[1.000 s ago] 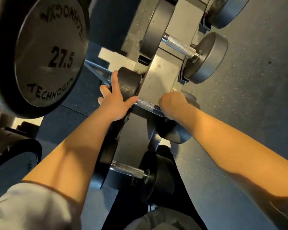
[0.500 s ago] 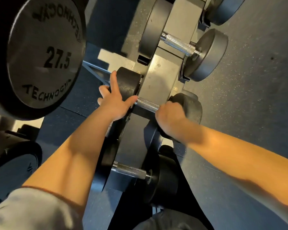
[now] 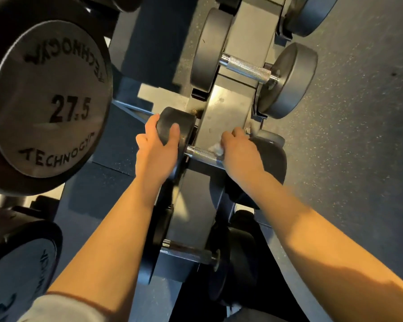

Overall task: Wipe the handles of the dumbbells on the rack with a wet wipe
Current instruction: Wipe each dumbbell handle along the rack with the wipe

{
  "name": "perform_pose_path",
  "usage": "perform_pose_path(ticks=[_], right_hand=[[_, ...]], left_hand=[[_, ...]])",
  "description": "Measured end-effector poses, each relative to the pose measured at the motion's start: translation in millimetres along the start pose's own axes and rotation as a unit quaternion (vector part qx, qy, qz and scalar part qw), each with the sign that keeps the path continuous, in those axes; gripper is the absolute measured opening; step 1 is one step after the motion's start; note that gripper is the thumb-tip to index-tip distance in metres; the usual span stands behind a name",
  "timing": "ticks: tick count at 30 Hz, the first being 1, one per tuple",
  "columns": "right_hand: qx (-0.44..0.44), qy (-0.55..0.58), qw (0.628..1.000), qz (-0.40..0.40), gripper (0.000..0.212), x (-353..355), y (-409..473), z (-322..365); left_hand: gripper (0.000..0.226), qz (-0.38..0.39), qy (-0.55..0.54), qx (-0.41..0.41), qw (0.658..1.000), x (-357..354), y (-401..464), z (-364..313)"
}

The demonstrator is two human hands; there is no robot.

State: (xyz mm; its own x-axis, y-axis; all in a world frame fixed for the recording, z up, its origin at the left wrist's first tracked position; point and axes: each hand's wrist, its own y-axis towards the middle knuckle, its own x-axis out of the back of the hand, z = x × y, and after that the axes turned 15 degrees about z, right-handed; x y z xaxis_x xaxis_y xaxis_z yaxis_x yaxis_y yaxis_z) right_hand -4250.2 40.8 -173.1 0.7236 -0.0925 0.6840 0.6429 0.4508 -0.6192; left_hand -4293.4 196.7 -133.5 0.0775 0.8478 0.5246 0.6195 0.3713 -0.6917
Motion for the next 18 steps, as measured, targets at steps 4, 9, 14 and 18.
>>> perform_pose_path(ticks=[4,9,14,18], right_hand=[[-0.032,0.188,0.982,0.012,0.02,-21.5,17.0,23.1],[-0.056,0.29,0.956,0.004,0.021,-17.9,40.1,48.5],[-0.076,0.384,0.92,-0.011,0.026,-20.7,29.9,68.8],[-0.102,0.541,0.834,-0.043,0.023,-37.1,4.1,78.5]], left_hand=[[0.049,-0.059,0.037,0.029,0.997,3.8,18.3,-8.8],[0.046,-0.176,0.028,0.048,0.983,-8.3,29.3,-13.2],[0.038,-0.183,0.035,0.041,0.982,-8.5,27.1,-11.8],[0.035,-0.18,0.023,0.04,0.983,-9.9,23.2,-13.1]])
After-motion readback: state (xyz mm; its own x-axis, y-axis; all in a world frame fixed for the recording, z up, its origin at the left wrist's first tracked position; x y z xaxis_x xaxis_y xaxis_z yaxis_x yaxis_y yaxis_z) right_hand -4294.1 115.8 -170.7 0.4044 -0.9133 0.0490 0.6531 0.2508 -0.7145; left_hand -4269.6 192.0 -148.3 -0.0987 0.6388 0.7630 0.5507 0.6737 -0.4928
